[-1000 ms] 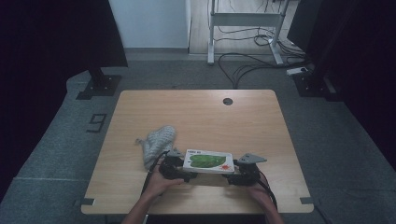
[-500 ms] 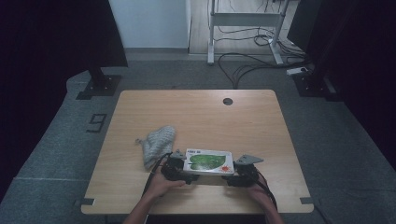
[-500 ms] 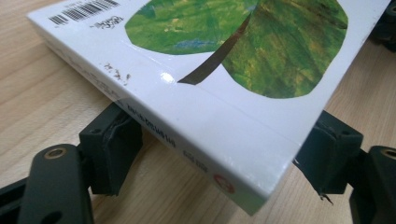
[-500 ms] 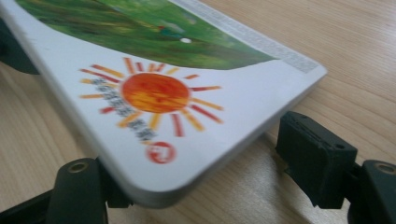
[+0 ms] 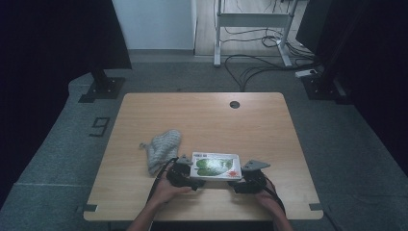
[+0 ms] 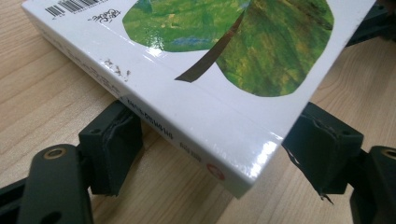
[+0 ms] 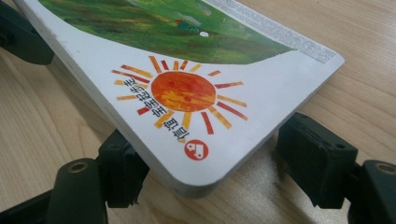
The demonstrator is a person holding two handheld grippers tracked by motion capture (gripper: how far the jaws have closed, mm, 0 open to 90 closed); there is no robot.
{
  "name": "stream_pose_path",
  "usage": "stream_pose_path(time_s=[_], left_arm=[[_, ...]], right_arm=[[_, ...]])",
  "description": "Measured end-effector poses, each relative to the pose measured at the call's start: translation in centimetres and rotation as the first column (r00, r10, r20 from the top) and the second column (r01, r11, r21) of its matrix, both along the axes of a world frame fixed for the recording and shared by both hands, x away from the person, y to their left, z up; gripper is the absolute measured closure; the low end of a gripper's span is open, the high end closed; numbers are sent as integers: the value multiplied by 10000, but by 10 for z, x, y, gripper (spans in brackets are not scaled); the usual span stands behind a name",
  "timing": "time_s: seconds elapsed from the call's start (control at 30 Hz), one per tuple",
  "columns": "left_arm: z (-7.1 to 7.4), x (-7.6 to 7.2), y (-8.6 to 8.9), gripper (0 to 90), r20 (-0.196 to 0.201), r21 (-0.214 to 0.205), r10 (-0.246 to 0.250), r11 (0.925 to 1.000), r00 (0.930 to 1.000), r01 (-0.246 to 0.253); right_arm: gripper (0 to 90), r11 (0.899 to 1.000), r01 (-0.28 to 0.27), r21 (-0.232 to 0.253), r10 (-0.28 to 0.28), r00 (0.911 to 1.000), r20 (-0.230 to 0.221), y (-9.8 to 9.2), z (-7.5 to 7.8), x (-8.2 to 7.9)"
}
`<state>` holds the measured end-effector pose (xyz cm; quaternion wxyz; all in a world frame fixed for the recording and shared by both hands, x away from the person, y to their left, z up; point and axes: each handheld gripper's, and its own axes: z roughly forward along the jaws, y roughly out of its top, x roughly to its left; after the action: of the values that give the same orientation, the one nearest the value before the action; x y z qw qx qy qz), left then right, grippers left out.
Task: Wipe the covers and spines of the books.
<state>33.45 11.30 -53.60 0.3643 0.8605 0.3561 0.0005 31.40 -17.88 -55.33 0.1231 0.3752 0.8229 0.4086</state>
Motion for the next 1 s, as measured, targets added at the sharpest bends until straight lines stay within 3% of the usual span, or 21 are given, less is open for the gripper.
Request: stream_pose_path(time_s=[0.77, 0.83, 0.93, 1.0], left_arm=[[2, -6, 0, 227, 217, 658, -24, 9978, 9998, 10], [3, -6, 3, 230, 136, 589, 34, 9983, 9999, -42], [9, -8, 11, 240, 320, 264, 280, 9992, 9991, -289], [12, -9, 15, 243, 409, 203, 352, 9991, 9985, -360]], right_arm=[[277, 9992, -115, -373, 108, 9998, -185, -4, 3, -4], [276, 9988, -165, -459, 157, 9997, -179, -4, 4, -5], [274, 9972, -245, -701, 243, 9997, -44, -4, 3, -7], [286, 9986, -213, -476, 207, 9997, -130, -5, 3, -6]])
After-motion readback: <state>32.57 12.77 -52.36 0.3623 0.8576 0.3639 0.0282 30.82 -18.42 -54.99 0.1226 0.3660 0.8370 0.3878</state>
